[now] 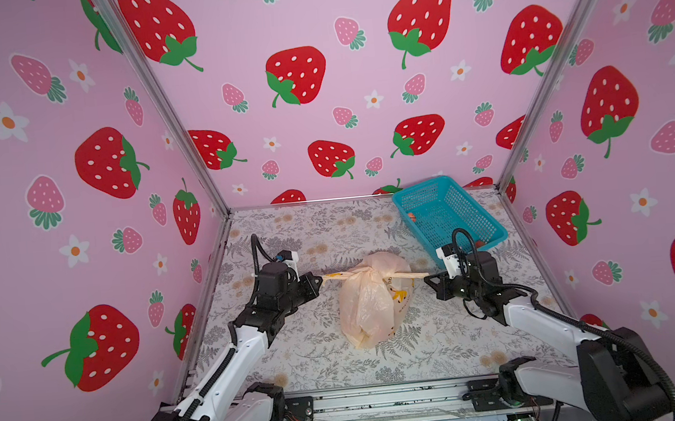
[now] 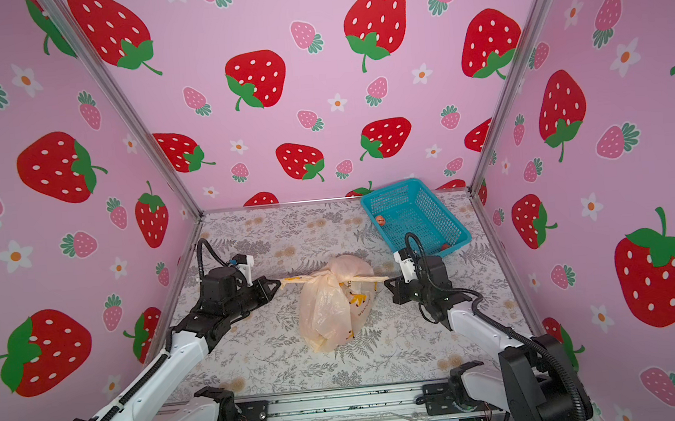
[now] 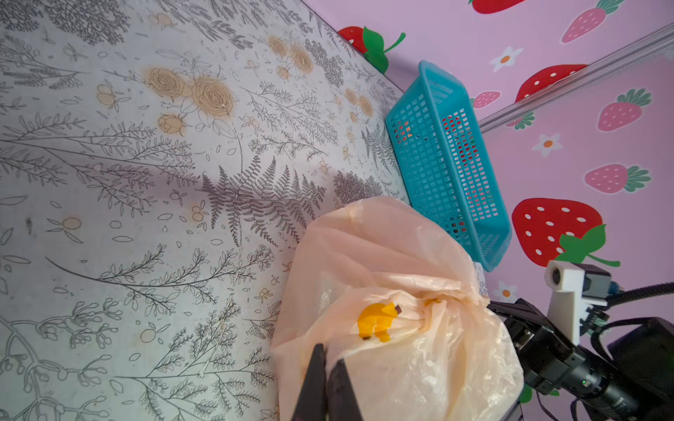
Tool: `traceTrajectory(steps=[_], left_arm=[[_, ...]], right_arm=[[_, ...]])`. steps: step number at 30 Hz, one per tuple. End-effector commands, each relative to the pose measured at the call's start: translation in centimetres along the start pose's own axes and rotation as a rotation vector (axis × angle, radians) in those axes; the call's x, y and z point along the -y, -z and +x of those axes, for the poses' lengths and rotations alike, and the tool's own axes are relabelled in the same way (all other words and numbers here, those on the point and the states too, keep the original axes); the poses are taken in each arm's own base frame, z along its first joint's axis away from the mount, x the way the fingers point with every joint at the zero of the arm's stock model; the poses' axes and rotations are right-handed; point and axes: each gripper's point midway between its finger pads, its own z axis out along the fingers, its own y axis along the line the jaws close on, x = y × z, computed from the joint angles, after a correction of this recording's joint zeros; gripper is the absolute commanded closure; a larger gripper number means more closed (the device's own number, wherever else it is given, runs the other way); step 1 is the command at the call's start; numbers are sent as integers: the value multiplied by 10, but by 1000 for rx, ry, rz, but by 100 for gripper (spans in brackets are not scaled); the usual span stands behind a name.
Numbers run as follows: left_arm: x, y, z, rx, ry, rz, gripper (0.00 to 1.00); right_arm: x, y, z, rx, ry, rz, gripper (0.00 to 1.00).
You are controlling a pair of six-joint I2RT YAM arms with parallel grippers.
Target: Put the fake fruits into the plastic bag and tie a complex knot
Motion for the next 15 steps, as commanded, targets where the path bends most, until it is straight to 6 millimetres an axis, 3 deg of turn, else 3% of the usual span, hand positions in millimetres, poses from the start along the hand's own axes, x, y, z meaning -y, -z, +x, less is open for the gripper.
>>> traceTrajectory(steps=[1,6,8,11,13,15], left_arm=[[14,9,-32,103,-18,7,100],[29,9,-33,98,-36,42,100],[10,9,-34,134,12,-17,100],[-37,8,-25,170,121,-119,100],[-44,6,-19,149,123,-127,100],[-34,5,-17,131,76,-124,100]], right_arm=[[9,0,-9,31,-14,55,100],[5,0,-12,37,3,64,100],[17,1,-3,27,-35,90,100],[42,3,15,9,-125,115,100],[46,2,20,-1,-135,127,100],[44,2,18,9,-138,127,100]])
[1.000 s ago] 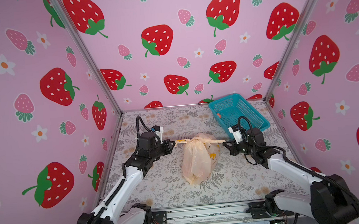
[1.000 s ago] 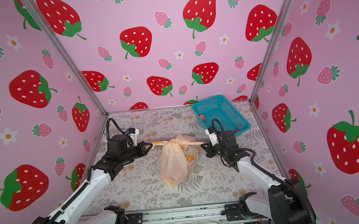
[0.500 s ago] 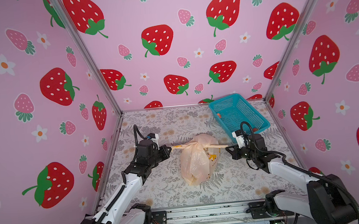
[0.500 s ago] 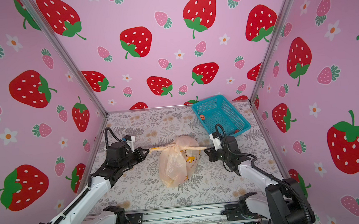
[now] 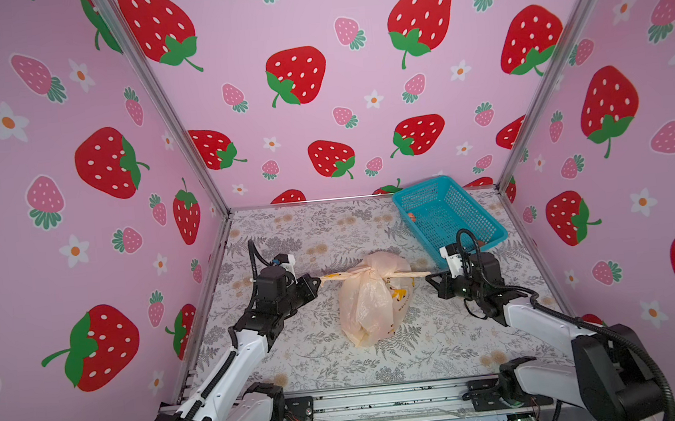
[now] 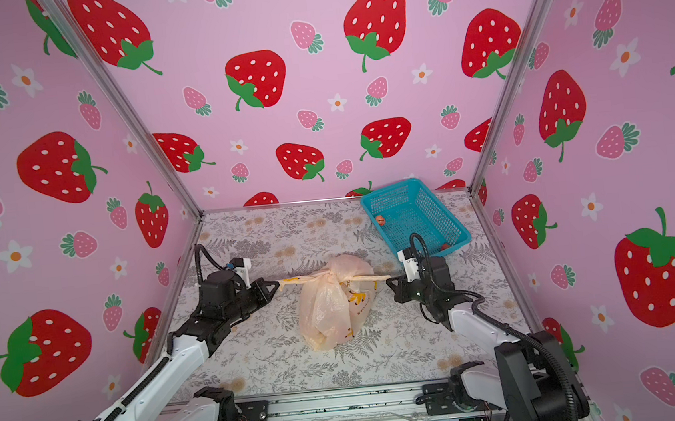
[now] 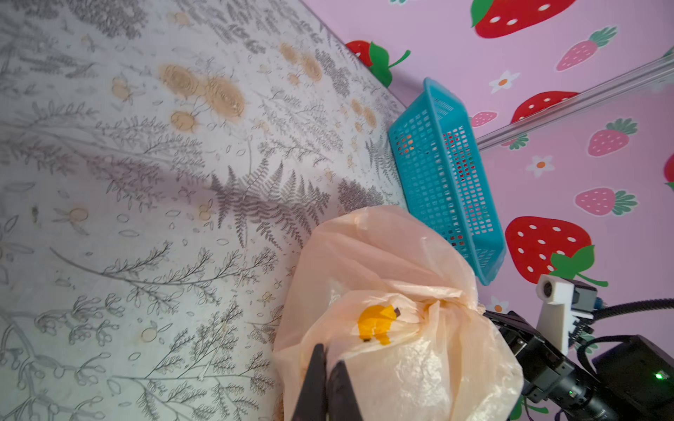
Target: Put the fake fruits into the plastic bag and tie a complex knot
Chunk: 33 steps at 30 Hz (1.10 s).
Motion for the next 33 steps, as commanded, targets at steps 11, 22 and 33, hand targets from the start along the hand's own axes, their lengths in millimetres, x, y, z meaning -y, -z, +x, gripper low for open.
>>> traceTrajectory(steps=[11,22,33], left_arm=[[-6,7,-27,134,-26,-105,100],[-23,10,-20,122,-16,-130,100],[16,22,-30,123,-100,13,65]], right_arm=[[35,11,4,25,-59,183,100],[43,11,5,39,-88,181,100],[-12,36,-43,176,109,47,69]])
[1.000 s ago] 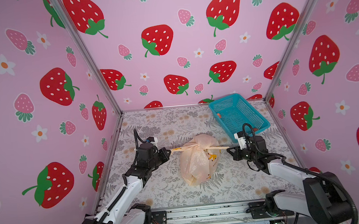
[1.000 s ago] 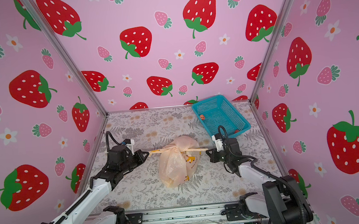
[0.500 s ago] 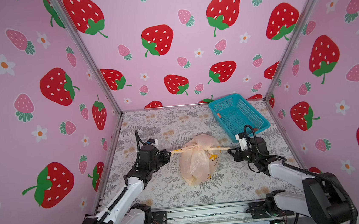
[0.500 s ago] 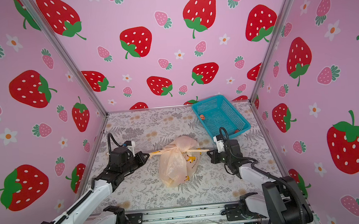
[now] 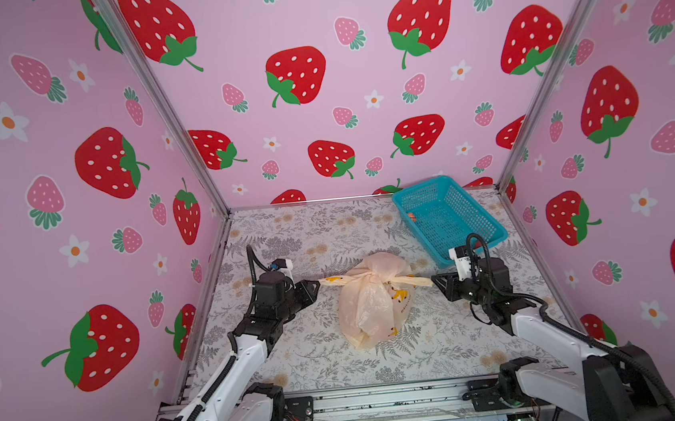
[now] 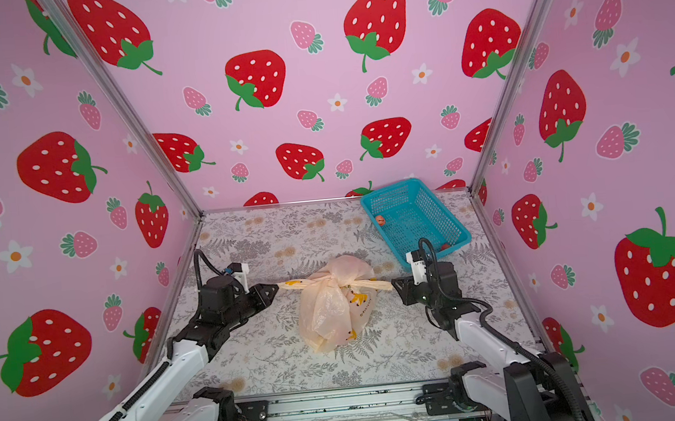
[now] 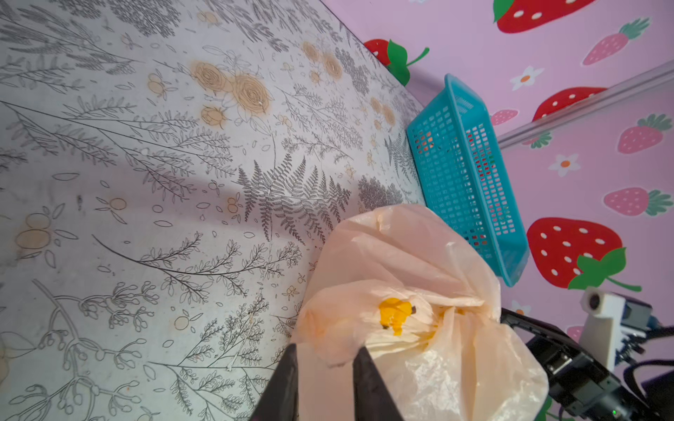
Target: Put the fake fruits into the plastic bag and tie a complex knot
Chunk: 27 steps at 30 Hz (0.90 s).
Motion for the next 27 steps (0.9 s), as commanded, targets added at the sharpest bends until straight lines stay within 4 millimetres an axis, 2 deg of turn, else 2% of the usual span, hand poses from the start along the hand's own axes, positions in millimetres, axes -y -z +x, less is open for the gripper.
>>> traceTrajectory(steps=[1,6,13,15,17,19,24,27], left_arm=[[21,17,-30,88,-64,21,61],[25,36,-38,140,-94,-2,45],[22,69,-58,282,-146,-72,27],[22,77,-65,330,-154,-89,22],[25,83,-72,363,-166,-93,19],[28,89,-78,381,-196,-103,14],[8,88,-83,441,-199,-187,8],[-18,81,-83,493,-215,-285,2]], right_arm=[[-9,12,-31,74,74,12,68],[-19,34,-63,169,144,50,61],[-12,56,-98,268,222,185,53],[-7,62,-110,302,239,236,49],[-1,66,-119,327,251,287,38],[6,70,-126,353,238,335,34],[17,66,-128,346,210,386,14],[31,66,-125,343,213,454,6]])
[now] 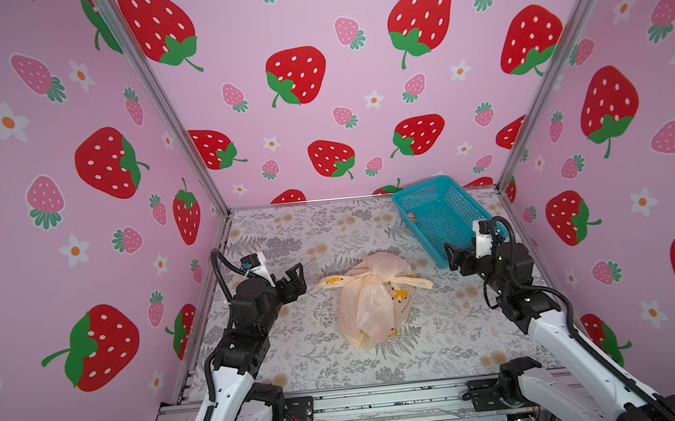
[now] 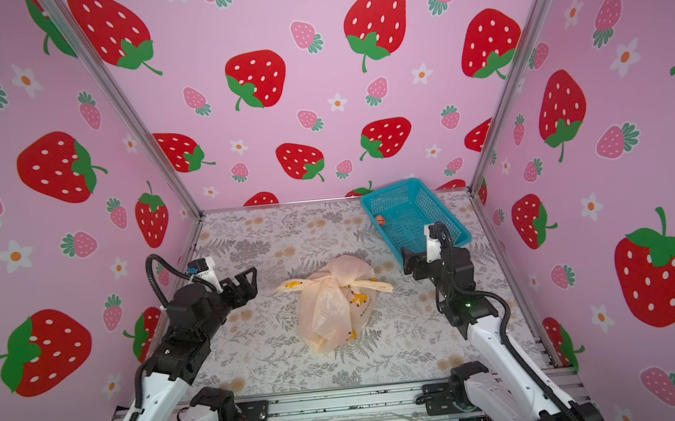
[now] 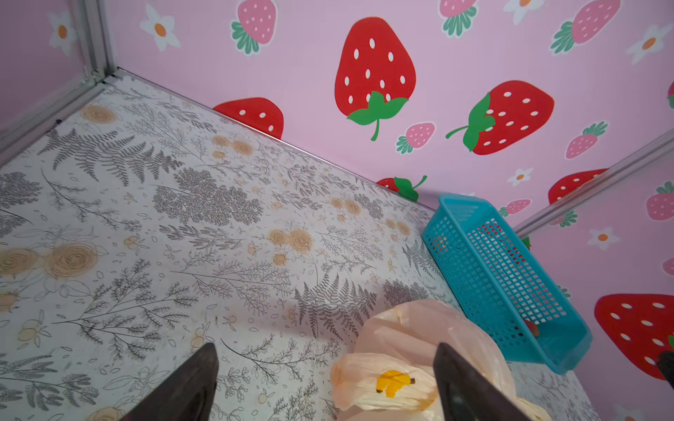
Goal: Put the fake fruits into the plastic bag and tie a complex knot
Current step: 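Open both grippers, releasing the handle ends, and lift away from the bag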
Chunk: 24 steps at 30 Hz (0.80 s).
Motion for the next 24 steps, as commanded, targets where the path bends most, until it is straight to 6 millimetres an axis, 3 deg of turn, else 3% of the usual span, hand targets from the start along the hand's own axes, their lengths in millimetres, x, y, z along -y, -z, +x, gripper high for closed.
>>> traceTrajectory(steps=[1,8,13,18,24], left_arm=[[-35,-9,-1,81,-53,-165,0],[-79,-30,16,39,-209,-380,1],[-101,-41,17,68,-239,-438,1],[-107,-61,26,75,-287,-391,0],[-106,-96,38,22,-336,-341,1]], right_arm=[[19,0,-9,39,8,112,4],[58,4,8,91,0,320,0],[85,5,18,115,47,467,0],[103,8,39,109,80,549,0],[111,6,72,73,112,556,0]])
